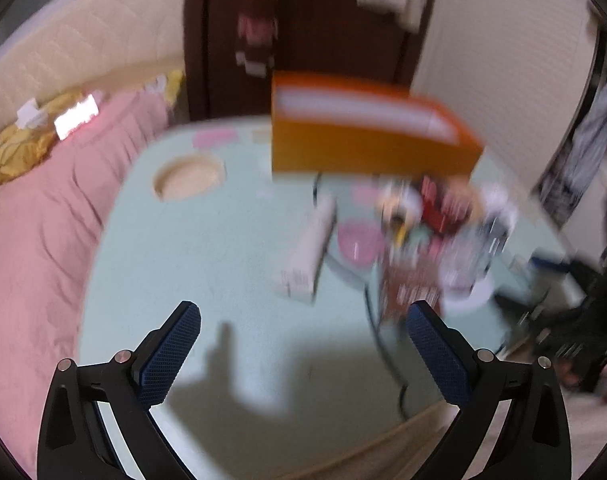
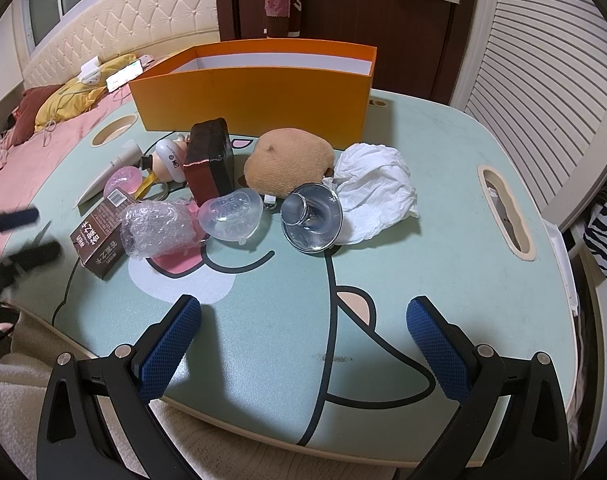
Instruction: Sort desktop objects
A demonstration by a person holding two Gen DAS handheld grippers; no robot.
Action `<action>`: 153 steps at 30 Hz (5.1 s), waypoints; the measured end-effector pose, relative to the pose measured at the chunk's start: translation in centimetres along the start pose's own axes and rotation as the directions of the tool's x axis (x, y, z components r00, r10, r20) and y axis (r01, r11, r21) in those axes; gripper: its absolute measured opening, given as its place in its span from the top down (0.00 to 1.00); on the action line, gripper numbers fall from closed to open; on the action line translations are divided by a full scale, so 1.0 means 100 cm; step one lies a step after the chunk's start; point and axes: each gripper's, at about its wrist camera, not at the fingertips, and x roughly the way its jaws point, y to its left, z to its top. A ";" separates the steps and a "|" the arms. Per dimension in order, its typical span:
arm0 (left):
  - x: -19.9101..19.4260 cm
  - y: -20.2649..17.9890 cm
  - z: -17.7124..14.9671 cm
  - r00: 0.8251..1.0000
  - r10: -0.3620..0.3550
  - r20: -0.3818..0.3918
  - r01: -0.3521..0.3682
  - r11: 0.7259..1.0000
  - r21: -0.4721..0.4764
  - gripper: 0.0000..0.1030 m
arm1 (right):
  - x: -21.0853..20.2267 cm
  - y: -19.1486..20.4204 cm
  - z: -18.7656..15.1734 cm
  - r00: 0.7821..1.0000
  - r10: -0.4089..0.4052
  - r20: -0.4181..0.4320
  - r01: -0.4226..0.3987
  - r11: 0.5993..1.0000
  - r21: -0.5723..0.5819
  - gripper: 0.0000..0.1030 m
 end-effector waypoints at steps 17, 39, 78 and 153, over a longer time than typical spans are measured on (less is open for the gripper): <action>0.063 -0.009 0.014 0.994 0.050 -0.101 -0.037 0.990 0.134 0.43 | -0.001 0.001 0.000 1.000 0.003 0.005 -0.003 1.000 -0.004 0.00; 0.002 -0.029 0.000 0.975 -0.005 0.220 -0.042 0.977 0.207 0.93 | -0.007 -0.012 0.003 0.997 0.067 0.046 -0.070 0.996 0.050 0.10; 0.050 0.005 0.023 0.996 -0.094 0.004 0.094 0.995 0.029 0.53 | -0.006 -0.042 0.086 0.983 0.060 0.174 -0.084 0.987 0.137 0.73; 0.053 -0.012 0.089 0.985 -0.141 0.099 0.145 0.989 -0.036 0.36 | 0.034 -0.042 0.194 0.961 -0.011 0.277 -0.006 0.998 0.060 0.67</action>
